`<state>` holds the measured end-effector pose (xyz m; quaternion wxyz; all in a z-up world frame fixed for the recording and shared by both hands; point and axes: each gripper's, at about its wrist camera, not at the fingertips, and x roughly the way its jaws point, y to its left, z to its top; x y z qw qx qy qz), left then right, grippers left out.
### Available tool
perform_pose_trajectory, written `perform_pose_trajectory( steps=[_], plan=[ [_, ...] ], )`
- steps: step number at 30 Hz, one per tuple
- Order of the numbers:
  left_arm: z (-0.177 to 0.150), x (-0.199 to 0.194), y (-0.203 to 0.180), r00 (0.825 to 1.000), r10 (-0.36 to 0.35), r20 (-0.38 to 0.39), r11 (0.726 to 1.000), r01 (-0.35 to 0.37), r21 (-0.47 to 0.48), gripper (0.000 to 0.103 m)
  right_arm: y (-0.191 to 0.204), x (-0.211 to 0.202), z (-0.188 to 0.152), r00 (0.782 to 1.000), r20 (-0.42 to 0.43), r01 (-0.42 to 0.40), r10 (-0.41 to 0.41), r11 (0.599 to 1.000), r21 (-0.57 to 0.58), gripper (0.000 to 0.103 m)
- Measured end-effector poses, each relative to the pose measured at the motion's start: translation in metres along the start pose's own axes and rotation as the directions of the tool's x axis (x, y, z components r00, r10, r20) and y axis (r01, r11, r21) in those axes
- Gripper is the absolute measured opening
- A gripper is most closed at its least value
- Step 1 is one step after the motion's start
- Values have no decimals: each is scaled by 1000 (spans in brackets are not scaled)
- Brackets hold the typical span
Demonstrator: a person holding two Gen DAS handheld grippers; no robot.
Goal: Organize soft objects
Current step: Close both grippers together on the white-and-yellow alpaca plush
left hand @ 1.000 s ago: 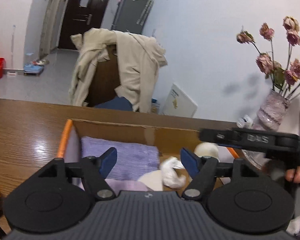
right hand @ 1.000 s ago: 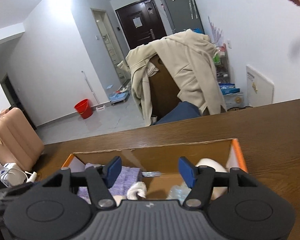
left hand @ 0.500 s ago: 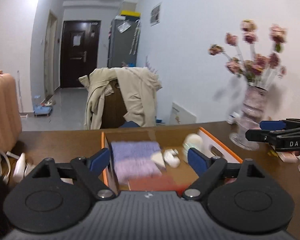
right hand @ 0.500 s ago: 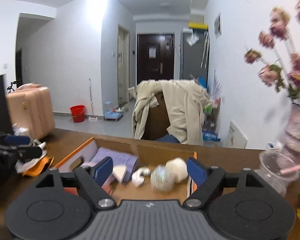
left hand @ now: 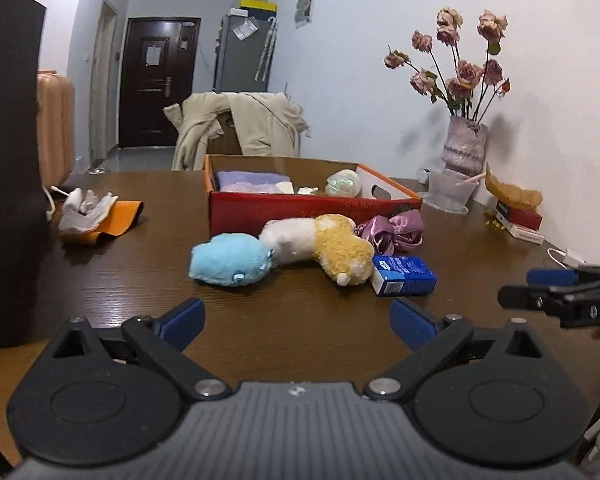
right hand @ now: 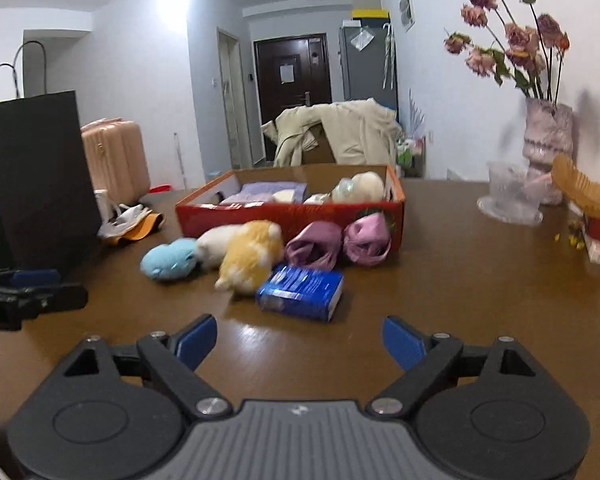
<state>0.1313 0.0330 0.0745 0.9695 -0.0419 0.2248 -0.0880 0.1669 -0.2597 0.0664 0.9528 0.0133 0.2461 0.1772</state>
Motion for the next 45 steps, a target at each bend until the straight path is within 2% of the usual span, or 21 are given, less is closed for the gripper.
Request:
perform_pose_trajectory(
  steps=[5, 11, 12, 14, 18, 24, 25, 27, 30, 33, 35, 37, 38, 39, 41, 42, 45],
  plan=[
    [3, -12, -7, 1000, -8, 26, 1000, 8, 17, 101, 5, -14, -5, 1000, 24, 6, -6, 1000, 1, 90],
    [9, 1, -12, 1000, -19, 20, 1000, 19, 7, 101, -4, -11, -3, 1000, 19, 9, -10, 999, 36, 86],
    [11, 5, -11, 999, -23, 27, 1000, 23, -9, 101, -5, -7, -2, 1000, 15, 6, -6, 999, 39, 83],
    [16, 15, -7, 999, -30, 40, 998, 32, -51, 95, -5, 1, 1, 1000, 7, -3, 2, 999, 37, 78],
    [30, 49, -1, 999, -37, 18, 996, 38, -84, 70, -3, 26, 11, 1000, -3, -31, 31, 999, 40, 72],
    [56, 128, 15, 997, -32, -68, 996, 27, -82, 46, 12, 82, 39, 995, -21, -95, 95, 995, -25, 65],
    [58, 138, 17, 996, -26, -81, 996, 20, -86, 38, 14, 91, 44, 994, -18, -104, 104, 994, -32, 63],
    [63, 157, 23, 993, -36, -114, 994, 24, -104, 32, 15, 111, 57, 992, -18, -127, 126, 991, -42, 57],
    [61, 166, 27, 987, -88, -133, 984, 65, -166, 33, 10, 137, 77, 989, -12, -149, 148, 988, -42, 57],
    [54, 169, 23, 983, -108, -146, 977, 78, -198, 42, 0, 168, 96, 982, -40, -184, 183, 982, -29, 54],
    [50, 169, 20, 980, -137, -147, 970, 103, -219, 53, -6, 187, 106, 974, -59, -219, 219, 976, -8, 54],
    [48, 170, 13, 972, -192, -137, 959, 156, -236, 77, -6, 209, 114, 954, -96, -286, 284, 958, -2, 54],
    [46, 172, 7, 971, -202, -132, 956, 166, -241, 80, -5, 217, 115, 948, -106, -304, 302, 953, -8, 54],
    [45, 176, 1, 971, -196, -136, 957, 159, -242, 79, -3, 225, 115, 941, -121, -319, 316, 948, -9, 53],
    [40, 186, -11, 966, -184, -180, 966, 143, -217, 67, 0, 238, 111, 939, -163, -305, 301, 952, 5, 44],
    [37, 188, -15, 964, -180, -197, 968, 138, -208, 61, 0, 239, 107, 940, -177, -295, 293, 955, 12, 43],
    [31, 178, -13, 948, -250, -196, 950, 202, -237, 57, -6, 219, 95, 946, -156, -284, 285, 958, 30, 41]
  ],
)
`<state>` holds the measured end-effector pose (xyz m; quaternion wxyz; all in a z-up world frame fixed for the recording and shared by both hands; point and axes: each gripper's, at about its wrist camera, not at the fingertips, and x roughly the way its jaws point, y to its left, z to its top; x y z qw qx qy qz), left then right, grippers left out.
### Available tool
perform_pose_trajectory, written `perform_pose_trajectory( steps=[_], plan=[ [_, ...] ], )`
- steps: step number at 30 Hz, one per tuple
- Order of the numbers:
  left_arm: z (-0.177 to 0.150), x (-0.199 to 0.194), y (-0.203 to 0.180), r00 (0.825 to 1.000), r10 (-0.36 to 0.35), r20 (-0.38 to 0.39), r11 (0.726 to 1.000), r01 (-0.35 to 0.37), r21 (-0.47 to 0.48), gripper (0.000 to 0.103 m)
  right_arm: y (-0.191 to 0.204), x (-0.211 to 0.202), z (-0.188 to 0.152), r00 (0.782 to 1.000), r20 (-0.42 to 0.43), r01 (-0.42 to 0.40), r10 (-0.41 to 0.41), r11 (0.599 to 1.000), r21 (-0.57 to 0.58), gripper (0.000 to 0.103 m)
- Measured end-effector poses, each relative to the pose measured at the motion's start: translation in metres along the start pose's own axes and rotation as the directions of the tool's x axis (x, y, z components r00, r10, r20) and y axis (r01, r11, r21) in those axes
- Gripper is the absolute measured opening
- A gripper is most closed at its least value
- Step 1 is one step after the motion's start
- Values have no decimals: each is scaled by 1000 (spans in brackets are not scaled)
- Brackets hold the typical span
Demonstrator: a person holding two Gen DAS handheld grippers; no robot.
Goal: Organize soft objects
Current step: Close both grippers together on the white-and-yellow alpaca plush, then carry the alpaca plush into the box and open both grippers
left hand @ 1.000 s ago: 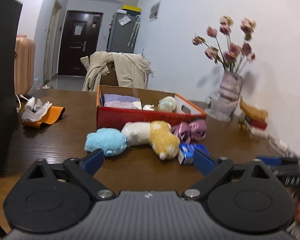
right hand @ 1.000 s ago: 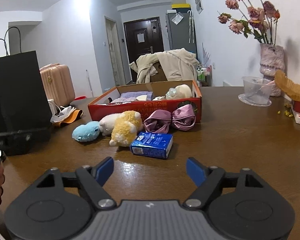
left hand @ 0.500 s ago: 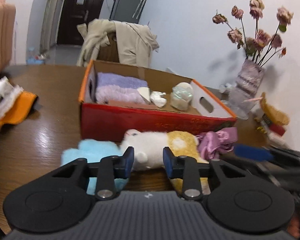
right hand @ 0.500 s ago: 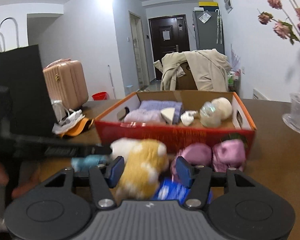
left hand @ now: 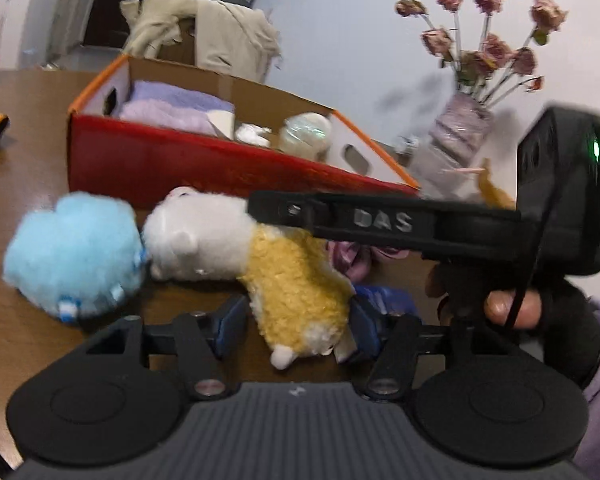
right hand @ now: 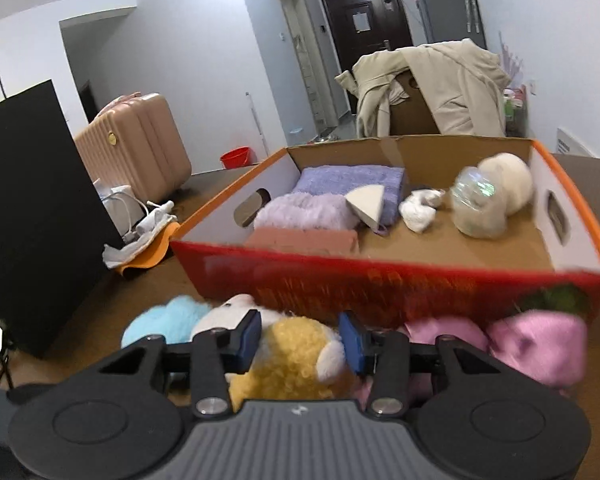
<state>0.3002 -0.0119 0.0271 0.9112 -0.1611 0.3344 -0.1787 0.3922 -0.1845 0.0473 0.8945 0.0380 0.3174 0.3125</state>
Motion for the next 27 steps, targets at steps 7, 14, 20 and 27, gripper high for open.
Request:
perform_pose_trajectory(
  steps=[7, 14, 20, 27],
  plan=[
    [-37, -43, 12, 997, 62, 47, 995, -58, -82, 48, -11, -73, -40, 994, 27, 99, -104, 986, 137, 34],
    [-30, -52, 6, 998, -23, 58, 987, 32, -158, 57, -14, -89, -55, 994, 46, 91, -104, 968, 232, 39],
    [-39, -38, -11, 998, -55, 13, 988, 56, -143, 55, -14, -89, -64, 998, 32, 39, -48, 970, 239, 43],
    [-34, -36, -8, 998, -51, 37, 989, 56, -139, 51, -24, -83, -66, 999, 23, 33, -40, 965, 261, 57]
  ],
)
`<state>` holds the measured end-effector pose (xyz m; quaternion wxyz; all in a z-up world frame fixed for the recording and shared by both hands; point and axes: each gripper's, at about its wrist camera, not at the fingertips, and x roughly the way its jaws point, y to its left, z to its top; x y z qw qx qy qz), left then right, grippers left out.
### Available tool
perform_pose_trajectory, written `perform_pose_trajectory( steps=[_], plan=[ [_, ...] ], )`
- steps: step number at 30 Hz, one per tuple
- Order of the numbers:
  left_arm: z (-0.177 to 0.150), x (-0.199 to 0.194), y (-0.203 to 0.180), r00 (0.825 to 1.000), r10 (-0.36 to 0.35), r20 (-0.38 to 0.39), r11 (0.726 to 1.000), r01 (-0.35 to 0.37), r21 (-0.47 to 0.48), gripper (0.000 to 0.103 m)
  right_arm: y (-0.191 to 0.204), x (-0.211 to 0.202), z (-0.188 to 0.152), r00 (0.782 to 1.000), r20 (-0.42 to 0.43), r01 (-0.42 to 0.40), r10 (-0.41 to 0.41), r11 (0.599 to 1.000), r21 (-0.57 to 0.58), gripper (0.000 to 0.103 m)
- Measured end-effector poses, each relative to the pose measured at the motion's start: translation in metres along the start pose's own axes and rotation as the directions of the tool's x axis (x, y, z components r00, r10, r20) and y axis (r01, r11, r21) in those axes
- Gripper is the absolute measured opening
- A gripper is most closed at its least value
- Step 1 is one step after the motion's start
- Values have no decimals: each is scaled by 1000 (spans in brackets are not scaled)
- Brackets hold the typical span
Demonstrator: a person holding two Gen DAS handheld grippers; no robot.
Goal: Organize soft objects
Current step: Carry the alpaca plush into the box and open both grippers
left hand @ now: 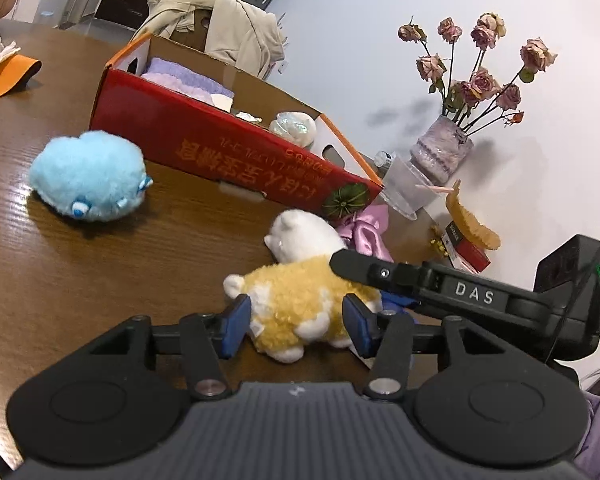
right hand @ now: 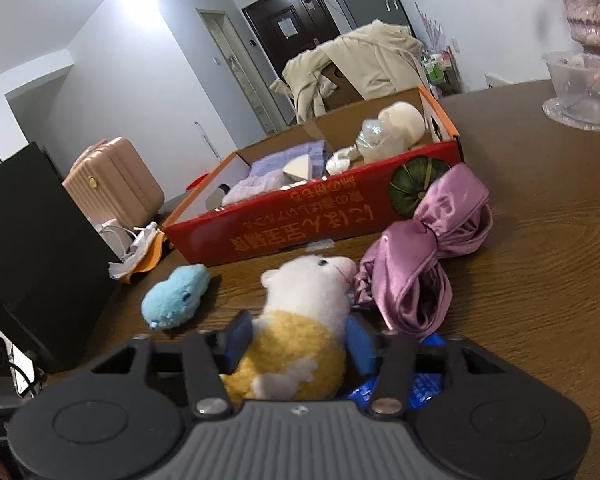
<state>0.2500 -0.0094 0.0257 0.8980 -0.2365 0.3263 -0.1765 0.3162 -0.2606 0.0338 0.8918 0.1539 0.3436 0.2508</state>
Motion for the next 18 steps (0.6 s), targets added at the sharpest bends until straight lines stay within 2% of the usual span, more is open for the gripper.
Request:
perform_pose_trajectory(
  steps=[2, 5, 7, 10, 12, 14, 18],
  plan=[
    [3, 3, 4, 1000, -1, 0, 1000, 1, -13, 46, -4, 1, 1, 999, 5, -37, 37, 999, 33, 43],
    [14, 3, 2, 1000, -15, 22, 1000, 15, -27, 45, 7, -4, 7, 999, 37, -25, 24, 1000, 14, 41],
    [28, -1, -3, 997, -33, 69, 999, 35, -29, 45, 17, -13, 20, 995, 90, -29, 30, 1000, -11, 40],
    [67, 0, -14, 983, -106, 149, 994, 107, 3, 46, 24, -28, 55, 978, 202, -33, 44, 998, -57, 40],
    [96, 15, -22, 973, -124, 194, 992, 117, 46, 47, 16, -26, 88, 969, 241, -39, 54, 997, -66, 40],
    [116, 41, -25, 966, -119, 230, 992, 109, 59, 47, 0, -11, 115, 970, 239, -46, 52, 998, -32, 40],
    [144, 101, -28, 983, -77, 164, 995, 65, 77, 47, -33, 30, 149, 978, 206, 12, -19, 999, 34, 39]
  ],
)
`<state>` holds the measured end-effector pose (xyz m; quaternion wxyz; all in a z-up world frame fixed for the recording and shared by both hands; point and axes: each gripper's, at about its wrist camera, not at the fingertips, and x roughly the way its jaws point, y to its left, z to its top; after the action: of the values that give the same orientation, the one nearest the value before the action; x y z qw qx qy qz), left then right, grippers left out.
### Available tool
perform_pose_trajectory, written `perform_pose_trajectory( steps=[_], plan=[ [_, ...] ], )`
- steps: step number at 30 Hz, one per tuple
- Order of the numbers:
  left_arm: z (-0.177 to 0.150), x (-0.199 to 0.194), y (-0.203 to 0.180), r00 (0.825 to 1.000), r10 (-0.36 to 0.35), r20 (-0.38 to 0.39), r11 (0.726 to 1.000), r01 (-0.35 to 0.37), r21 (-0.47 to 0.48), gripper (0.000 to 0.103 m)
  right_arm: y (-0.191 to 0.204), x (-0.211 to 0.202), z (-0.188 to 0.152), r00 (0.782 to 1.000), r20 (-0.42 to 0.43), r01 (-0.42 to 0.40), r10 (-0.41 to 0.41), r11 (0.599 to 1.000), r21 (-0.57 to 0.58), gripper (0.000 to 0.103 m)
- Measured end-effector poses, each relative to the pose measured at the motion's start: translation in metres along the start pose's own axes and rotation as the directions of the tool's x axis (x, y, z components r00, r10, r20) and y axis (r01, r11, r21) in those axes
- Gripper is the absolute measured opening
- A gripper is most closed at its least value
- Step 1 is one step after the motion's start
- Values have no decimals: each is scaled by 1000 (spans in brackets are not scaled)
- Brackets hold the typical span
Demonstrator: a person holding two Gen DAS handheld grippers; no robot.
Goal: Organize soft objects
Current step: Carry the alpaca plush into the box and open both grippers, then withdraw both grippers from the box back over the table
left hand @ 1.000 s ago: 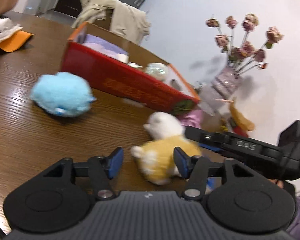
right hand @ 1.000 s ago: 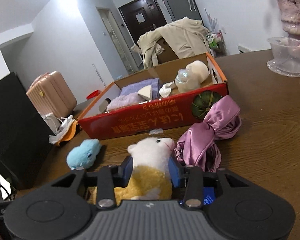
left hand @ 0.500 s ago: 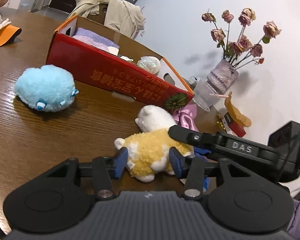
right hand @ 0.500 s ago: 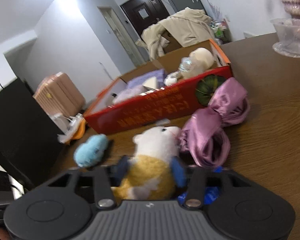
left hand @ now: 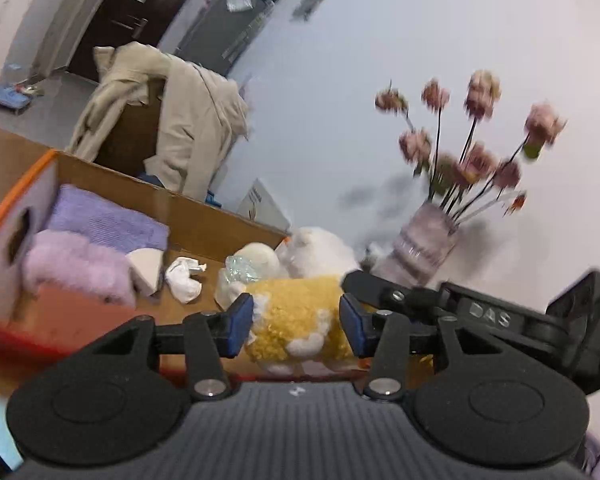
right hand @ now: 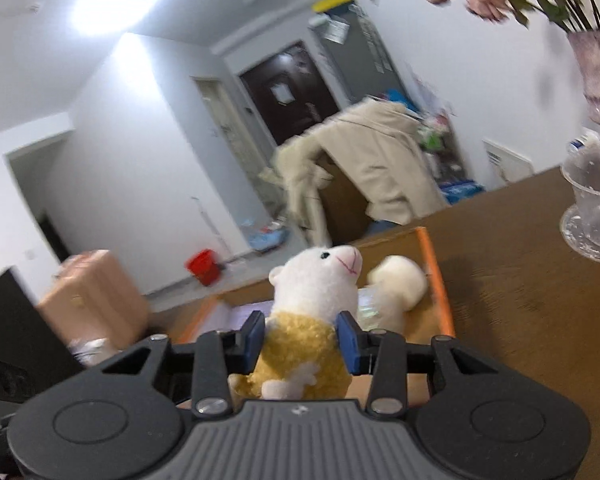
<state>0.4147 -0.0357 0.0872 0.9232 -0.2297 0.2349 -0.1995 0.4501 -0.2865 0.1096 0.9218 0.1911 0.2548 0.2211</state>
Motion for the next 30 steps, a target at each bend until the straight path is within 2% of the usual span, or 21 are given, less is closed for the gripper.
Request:
perform_pose_trajectory(
  steps=[3, 5, 7, 8, 11, 14, 16, 17, 19, 22, 24, 28, 30],
  plan=[
    [0, 34, 11, 998, 18, -67, 999, -21, -40, 47, -24, 30, 8, 997, -60, 41, -39, 999, 31, 39],
    [-6, 44, 16, 995, 12, -102, 999, -16, -44, 46, -36, 49, 5, 989, -105, 102, -99, 994, 24, 37],
    [-14, 37, 19, 996, 10, -90, 1000, -11, -12, 46, -36, 60, -2, 975, -135, 173, -175, 984, -31, 22],
    [-17, 33, 17, 996, 11, -85, 1000, -9, 17, 46, -33, 62, -6, 971, -126, 194, -202, 978, -73, 19],
    [-14, 17, 14, 996, 27, -87, 999, -23, 38, 48, -21, 62, -7, 960, -124, 235, -250, 965, -119, 23],
    [-7, -7, 9, 997, 64, -53, 996, -60, 65, 51, -8, 52, -7, 953, -86, 275, -291, 947, -165, 24],
    [-5, -27, 3, 993, 113, -29, 988, -109, 113, 55, 1, 37, -5, 958, -58, 266, -279, 948, -173, 25],
    [-6, -38, -1, 990, 142, -12, 981, -139, 137, 55, 6, 30, -3, 963, -39, 254, -265, 950, -179, 27],
    [-7, -61, -8, 982, 186, 25, 967, -188, 173, 59, 17, 9, 1, 971, -3, 235, -240, 952, -196, 39],
    [-16, -98, -17, 970, 222, 95, 948, -238, 213, 71, 35, -31, 0, 977, 53, 212, -206, 948, -238, 44],
    [-28, -122, -23, 964, 235, 124, 937, -259, 236, 72, 48, -61, -6, 980, 87, 198, -181, 943, -267, 50],
    [-54, -161, -31, 952, 260, 160, 922, -294, 254, 81, 69, -113, -32, 979, 130, 190, -154, 921, -340, 64],
    [-69, -177, -33, 952, 260, 162, 917, -297, 268, 83, 76, -133, -52, 983, 126, 169, -132, 920, -354, 68]
  ],
)
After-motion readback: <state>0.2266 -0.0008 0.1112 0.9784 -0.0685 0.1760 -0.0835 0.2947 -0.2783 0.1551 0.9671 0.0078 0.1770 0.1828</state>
